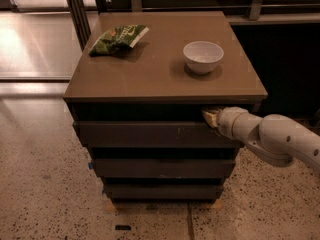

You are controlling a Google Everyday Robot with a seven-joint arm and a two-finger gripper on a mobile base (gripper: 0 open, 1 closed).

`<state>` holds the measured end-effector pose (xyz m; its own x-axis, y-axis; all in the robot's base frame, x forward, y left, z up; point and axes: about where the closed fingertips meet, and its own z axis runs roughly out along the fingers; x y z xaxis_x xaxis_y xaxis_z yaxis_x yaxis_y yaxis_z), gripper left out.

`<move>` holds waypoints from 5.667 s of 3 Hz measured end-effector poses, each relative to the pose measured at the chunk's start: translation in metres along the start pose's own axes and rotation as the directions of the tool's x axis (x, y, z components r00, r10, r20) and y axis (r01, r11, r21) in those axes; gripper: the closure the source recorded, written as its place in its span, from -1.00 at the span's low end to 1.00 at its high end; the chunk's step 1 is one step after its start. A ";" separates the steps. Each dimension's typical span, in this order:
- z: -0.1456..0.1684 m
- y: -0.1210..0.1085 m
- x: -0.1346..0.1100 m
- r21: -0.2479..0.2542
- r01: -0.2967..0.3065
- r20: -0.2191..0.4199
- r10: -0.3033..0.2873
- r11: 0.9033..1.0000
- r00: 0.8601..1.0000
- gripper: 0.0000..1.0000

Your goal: Open top drawer

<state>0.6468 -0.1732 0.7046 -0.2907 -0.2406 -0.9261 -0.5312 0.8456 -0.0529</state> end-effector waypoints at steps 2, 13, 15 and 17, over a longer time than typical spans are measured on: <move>0.008 0.029 0.018 -0.091 -0.016 -0.132 0.004 0.996 0.991 1.00; -0.151 0.054 0.067 -0.225 -0.383 -0.452 0.252 0.896 0.856 1.00; -0.125 0.028 0.039 -0.196 -0.339 -0.441 0.226 0.920 0.868 1.00; -0.123 0.050 0.092 -0.217 -0.454 -0.535 0.284 0.864 0.796 1.00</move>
Offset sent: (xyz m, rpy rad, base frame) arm -0.0423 -0.0317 -0.0959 -0.1699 0.4502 0.0693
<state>0.4953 -0.2121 0.6627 -0.8080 -0.2060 -0.5520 -0.4993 0.7367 0.4560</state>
